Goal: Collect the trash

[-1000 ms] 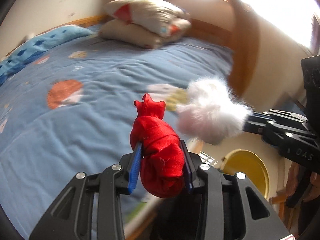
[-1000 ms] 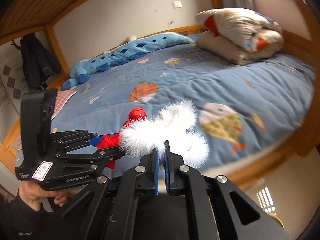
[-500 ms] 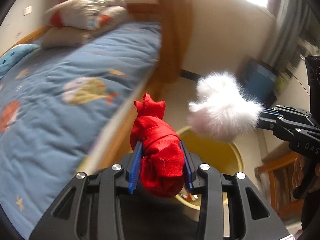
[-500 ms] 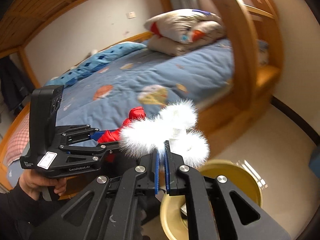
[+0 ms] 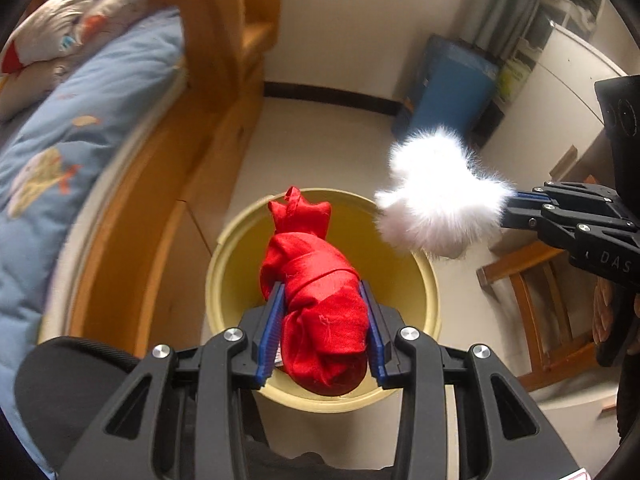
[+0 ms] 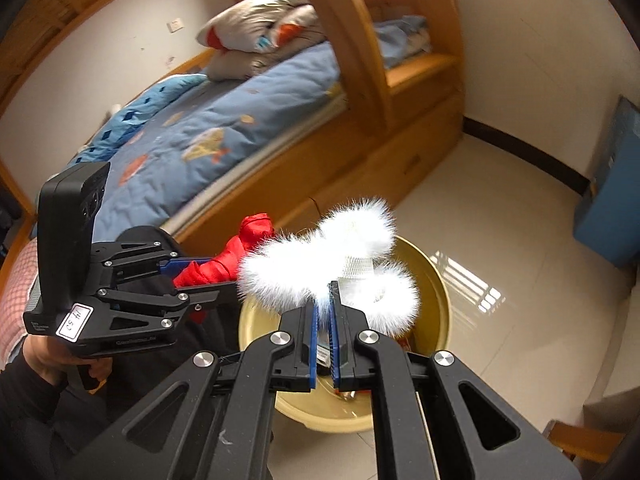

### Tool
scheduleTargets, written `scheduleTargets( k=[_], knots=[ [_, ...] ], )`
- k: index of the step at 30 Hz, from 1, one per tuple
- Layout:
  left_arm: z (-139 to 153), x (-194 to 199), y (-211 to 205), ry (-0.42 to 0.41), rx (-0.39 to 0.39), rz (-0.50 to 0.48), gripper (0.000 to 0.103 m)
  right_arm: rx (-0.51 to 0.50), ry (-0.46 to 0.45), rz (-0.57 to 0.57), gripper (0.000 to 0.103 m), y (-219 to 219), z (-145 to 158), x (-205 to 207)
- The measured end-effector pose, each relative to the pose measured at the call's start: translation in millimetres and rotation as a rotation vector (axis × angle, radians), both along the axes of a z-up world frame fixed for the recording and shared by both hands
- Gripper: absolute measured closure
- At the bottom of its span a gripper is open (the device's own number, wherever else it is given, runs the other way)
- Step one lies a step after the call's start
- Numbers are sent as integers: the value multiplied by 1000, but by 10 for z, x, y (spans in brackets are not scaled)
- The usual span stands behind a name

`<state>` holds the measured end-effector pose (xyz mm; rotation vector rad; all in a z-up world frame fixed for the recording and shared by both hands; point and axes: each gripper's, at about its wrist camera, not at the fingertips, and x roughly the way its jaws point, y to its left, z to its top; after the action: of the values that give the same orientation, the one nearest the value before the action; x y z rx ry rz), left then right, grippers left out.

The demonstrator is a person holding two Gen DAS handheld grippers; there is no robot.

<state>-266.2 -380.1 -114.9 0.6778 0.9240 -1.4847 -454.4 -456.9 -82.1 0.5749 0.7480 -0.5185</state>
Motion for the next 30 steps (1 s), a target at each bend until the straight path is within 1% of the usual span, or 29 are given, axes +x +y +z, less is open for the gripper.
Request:
scheduleTargets(
  k=[6,8,9,10,11,12,13,18,23,30],
  knots=[
    [-119,-33,-98,41,36,-17,66,30,19,-14,98,-62,-151,-84],
    [-152,-33,-120,47,52,-27,64,43,25,-8,96,-88,-193,-66],
    [-166,-31,-130,39,60,-25,59,47,34,-12,91,-109,-213,-58],
    [-182,-31,-142,27,65,-19,42,45,41,-26,84,-139,-239,-63],
    [-192,-13,-141,15,67,-9,32,52,48,-27,79,-158,-261,-62],
    [-195,-3,-138,10,64,-1,25,50,49,-34,71,-176,-276,-71],
    [-202,19,-132,7,66,4,25,50,51,-38,68,-187,-287,-73],
    [-229,55,-114,-16,76,6,25,101,32,-35,68,-231,-368,-83],
    [-250,46,-115,-22,81,-3,25,108,41,-19,68,-201,-382,-28],
    [-203,42,-115,-27,70,-2,26,109,35,-8,68,-219,-371,5]
  ],
)
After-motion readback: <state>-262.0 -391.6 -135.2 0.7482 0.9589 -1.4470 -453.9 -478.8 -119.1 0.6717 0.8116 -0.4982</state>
